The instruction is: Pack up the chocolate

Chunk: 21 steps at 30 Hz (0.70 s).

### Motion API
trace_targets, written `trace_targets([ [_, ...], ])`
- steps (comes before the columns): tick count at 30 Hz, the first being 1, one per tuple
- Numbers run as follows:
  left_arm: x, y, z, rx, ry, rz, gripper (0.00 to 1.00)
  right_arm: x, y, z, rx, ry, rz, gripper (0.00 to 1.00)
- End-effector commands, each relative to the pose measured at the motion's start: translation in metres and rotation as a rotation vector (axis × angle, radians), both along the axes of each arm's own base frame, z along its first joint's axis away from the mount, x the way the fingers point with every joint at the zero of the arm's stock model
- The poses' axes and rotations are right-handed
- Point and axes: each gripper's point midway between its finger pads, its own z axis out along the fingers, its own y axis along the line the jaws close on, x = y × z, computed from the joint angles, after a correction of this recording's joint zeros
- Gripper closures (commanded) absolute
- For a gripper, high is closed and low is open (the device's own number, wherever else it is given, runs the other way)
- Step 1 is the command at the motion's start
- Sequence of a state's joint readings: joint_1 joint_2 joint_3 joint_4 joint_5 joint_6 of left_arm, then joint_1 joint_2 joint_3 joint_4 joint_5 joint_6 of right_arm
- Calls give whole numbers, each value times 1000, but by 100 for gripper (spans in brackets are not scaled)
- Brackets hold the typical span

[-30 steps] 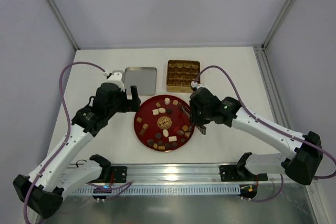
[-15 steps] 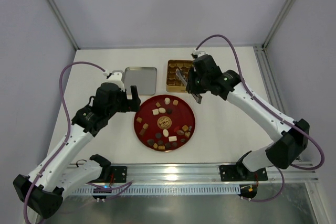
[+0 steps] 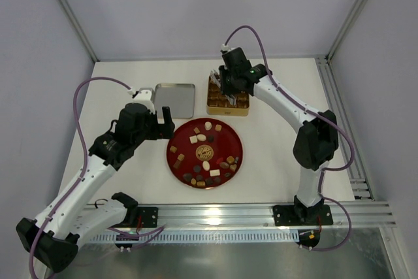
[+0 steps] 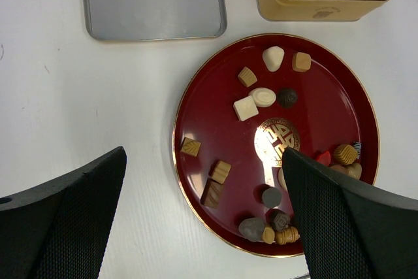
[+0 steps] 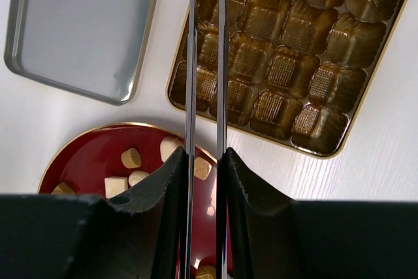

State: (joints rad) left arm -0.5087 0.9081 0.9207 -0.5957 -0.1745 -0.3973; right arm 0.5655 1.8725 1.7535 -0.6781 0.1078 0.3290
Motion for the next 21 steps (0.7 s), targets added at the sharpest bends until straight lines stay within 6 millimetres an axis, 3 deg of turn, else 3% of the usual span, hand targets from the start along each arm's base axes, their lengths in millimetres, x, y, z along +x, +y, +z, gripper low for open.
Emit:
trace_targets([
  [1,4,-1,14,-29,-46,13,0,25,3,25,-3,-101,-10,78],
  [10,4,-2,14,-31,-43,11,0,41,6,0,-30,-79,-26,78],
  [21,4,-2,13,-31,-42,11,0,45,5,-10,-47,-61,-36,71],
])
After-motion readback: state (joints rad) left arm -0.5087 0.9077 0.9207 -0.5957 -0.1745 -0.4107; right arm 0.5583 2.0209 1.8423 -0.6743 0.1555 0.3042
